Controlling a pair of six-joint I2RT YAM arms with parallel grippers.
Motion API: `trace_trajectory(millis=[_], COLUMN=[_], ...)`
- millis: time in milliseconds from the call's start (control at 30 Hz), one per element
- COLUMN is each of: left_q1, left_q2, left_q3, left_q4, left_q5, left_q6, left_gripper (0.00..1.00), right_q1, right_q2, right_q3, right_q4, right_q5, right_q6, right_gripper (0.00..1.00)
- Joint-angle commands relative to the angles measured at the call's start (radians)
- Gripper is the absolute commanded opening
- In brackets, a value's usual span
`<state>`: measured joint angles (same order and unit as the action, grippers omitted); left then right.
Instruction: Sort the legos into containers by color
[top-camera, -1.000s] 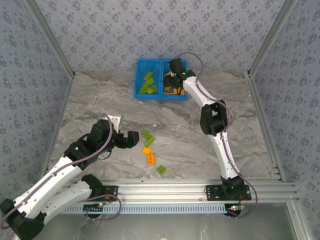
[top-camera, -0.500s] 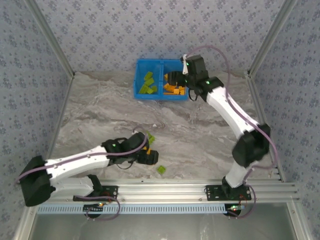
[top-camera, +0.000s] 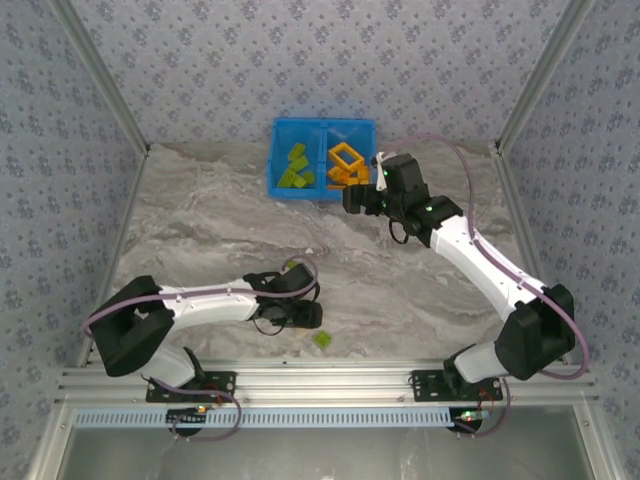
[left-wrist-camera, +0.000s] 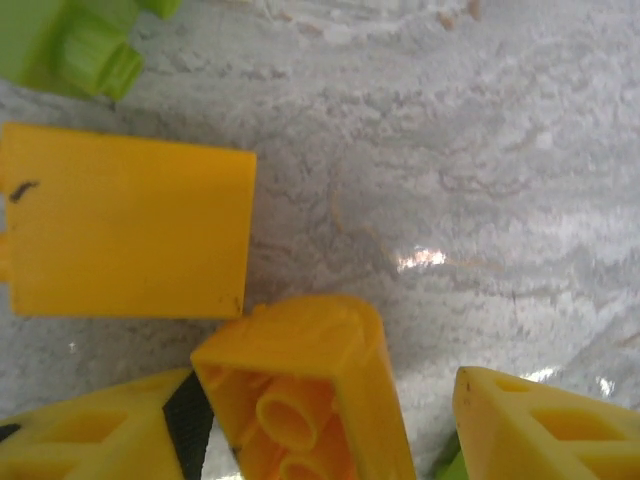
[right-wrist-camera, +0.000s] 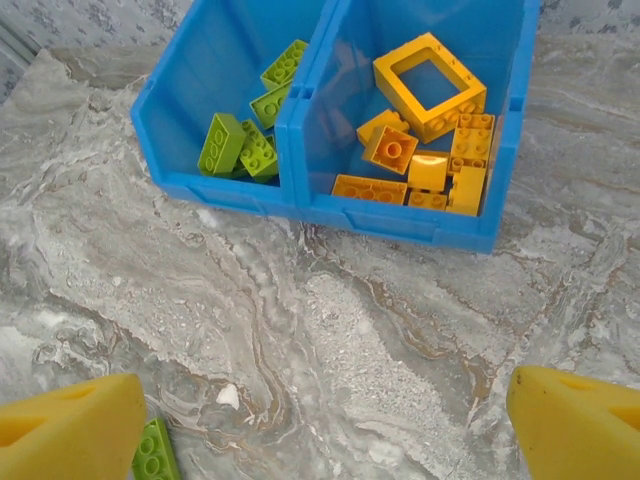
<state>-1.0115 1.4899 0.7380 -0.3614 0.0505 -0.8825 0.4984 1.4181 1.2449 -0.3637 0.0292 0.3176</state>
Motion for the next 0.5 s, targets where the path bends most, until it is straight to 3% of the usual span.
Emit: trace_trajectory(millis=[0,200,333,467], left_q1=[0.004,0.004,0.002,0.005], left_q2=[0.022,-0.011,-0.127,-0.206], left_q3=[0.006,-0.023,0.029,0.187], left_q4=[0.048,0.060,-0.010,-0.083], left_q5=[0.026,0.025,-0.019,-0.131], left_q6=[0.008,-0.011,0.014,0.141], left_gripper=[0.54,0.33,0.31,0.31], right_q1=[0.009,0.021,0.033,0.059], right_q2=[-0.041,-0.041,-0.073,-0.164], right_q3=[0.017,0.028,0.023,-0.036], right_q4=[-0.005,0.000,-0.005,-0.005], right_q5=[0.018,0.009,0.001,0.051], right_q6=[-0.013,-0.005,0.009,0.025], right_gripper=[0.96,0.96,0.96,0.96])
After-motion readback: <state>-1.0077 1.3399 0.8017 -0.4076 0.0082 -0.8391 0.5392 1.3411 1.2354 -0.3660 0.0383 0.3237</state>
